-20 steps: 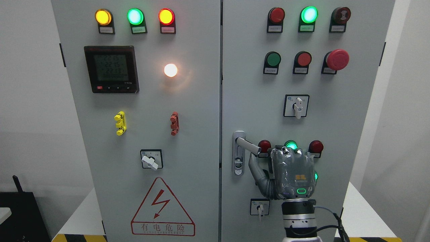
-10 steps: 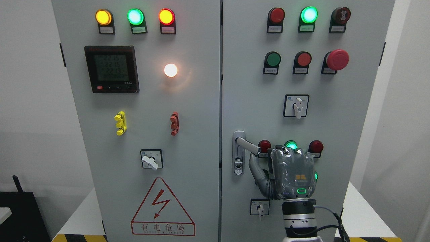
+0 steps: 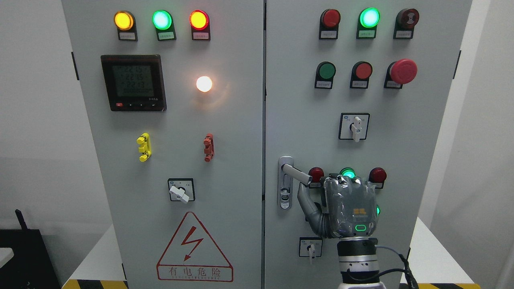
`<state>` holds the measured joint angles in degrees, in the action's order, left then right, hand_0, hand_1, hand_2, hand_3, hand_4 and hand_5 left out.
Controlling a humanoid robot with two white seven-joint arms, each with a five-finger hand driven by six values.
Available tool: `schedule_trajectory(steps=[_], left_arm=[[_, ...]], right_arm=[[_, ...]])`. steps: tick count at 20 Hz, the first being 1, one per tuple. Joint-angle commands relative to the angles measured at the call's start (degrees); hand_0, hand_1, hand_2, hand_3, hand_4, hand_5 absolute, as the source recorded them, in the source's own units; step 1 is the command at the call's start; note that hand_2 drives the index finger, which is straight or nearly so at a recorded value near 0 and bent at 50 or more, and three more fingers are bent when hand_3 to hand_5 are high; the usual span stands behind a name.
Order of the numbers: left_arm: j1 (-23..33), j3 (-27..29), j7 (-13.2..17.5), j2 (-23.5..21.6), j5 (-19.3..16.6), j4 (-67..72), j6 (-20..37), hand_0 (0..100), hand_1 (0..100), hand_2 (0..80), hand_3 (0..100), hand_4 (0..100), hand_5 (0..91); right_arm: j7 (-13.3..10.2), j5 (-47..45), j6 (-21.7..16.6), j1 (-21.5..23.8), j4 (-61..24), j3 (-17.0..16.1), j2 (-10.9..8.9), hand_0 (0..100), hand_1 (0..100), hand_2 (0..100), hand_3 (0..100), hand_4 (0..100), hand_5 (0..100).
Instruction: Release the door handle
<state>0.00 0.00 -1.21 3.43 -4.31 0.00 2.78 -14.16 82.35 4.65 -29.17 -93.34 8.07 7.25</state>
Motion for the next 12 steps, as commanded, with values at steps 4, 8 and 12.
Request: schedule_trajectory(steps=[4, 8, 12], left_arm=[[-0.2, 0.1, 0.1, 0.0, 0.0, 0.5, 0.0, 12, 39, 0.0, 0, 0, 0.0], [-0.2, 0.1, 0.1, 0.0, 0.0, 0.5, 0.0, 12, 39, 0.0, 0, 0, 0.0], [-0.2, 0.1, 0.1, 0.0, 0.0, 0.5, 0.0, 12, 39, 0.0, 0, 0, 0.0]], right_arm=[[-0.2, 0.0, 0.0, -0.4, 0.0, -0.4, -0.39, 55, 6, 100, 100, 100, 100], [-0.2, -0.1, -0.1, -0.4, 0.0, -0.4, -0.39, 55, 6, 100, 100, 100, 100], [-0.2, 0.0, 0.0, -0.4, 0.0, -0.4, -0.39, 55, 6, 100, 100, 100, 100]])
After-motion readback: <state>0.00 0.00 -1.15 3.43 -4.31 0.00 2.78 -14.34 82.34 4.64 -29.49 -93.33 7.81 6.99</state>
